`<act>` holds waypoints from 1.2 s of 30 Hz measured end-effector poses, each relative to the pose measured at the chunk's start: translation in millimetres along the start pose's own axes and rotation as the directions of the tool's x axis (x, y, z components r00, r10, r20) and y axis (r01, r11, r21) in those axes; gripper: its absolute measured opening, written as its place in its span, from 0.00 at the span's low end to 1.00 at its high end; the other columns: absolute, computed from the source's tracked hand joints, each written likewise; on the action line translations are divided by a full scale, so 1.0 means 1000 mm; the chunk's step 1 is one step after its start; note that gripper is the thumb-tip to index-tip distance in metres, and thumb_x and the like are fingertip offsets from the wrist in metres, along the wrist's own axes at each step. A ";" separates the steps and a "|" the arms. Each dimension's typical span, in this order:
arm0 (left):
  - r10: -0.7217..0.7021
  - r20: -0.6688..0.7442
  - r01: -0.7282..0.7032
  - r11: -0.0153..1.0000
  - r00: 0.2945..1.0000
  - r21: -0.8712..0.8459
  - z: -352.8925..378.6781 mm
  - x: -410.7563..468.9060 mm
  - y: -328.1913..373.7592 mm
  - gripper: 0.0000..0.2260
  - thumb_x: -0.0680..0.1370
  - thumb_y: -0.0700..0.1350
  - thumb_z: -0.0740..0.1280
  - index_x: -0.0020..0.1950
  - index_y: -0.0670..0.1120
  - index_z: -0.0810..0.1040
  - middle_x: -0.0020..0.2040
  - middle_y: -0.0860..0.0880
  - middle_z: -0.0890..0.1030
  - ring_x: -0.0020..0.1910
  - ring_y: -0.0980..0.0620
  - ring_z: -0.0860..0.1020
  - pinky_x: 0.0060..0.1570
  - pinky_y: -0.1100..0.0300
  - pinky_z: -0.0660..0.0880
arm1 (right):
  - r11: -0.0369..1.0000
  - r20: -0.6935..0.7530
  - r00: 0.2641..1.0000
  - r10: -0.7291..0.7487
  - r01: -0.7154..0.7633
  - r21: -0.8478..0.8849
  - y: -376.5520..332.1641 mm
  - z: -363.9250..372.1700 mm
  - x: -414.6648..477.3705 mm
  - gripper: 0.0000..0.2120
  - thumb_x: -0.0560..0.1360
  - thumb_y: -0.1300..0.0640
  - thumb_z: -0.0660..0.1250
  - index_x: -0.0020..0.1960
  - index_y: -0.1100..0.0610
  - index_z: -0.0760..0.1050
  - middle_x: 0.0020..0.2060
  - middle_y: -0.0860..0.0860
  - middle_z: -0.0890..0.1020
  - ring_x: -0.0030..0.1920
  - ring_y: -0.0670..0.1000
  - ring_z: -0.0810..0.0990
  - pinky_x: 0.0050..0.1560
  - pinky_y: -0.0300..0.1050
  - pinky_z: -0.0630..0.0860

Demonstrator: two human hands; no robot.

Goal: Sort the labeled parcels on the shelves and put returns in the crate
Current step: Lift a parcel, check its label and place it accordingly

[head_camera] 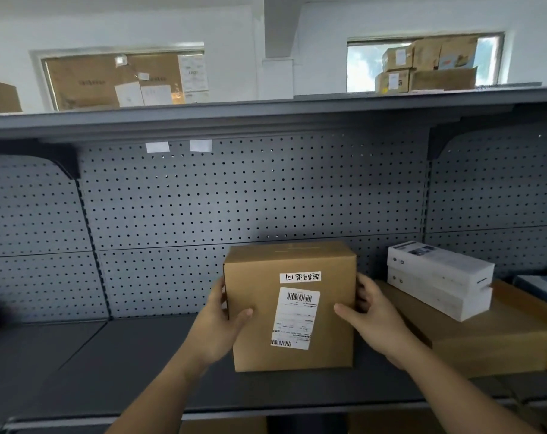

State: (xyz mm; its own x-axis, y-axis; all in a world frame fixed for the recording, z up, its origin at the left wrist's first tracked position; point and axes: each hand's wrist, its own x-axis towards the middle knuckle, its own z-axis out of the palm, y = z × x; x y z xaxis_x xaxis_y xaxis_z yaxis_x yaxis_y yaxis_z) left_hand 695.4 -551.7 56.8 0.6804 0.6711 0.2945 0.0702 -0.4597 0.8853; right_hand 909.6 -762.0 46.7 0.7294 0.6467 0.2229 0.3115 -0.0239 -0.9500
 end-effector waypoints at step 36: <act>0.290 0.377 -0.371 0.915 0.880 0.162 -0.032 0.041 0.132 0.33 0.76 0.49 0.76 0.73 0.72 0.63 0.71 0.60 0.70 0.65 0.71 0.71 0.66 0.65 0.72 | 0.743 0.399 0.893 -0.211 0.411 -0.528 -0.111 -0.016 0.043 0.36 0.69 0.38 0.75 0.67 0.17 0.60 0.72 0.37 0.65 0.72 0.57 0.68 0.70 0.66 0.70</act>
State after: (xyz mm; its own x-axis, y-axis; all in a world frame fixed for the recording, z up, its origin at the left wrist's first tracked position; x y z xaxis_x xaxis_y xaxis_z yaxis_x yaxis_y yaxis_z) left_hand 709.4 -566.2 197.1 0.8938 0.2380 0.3802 -0.0701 -0.7631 0.6424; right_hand 916.1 -744.3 164.9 0.3426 0.8863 0.3117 0.8531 -0.1545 -0.4983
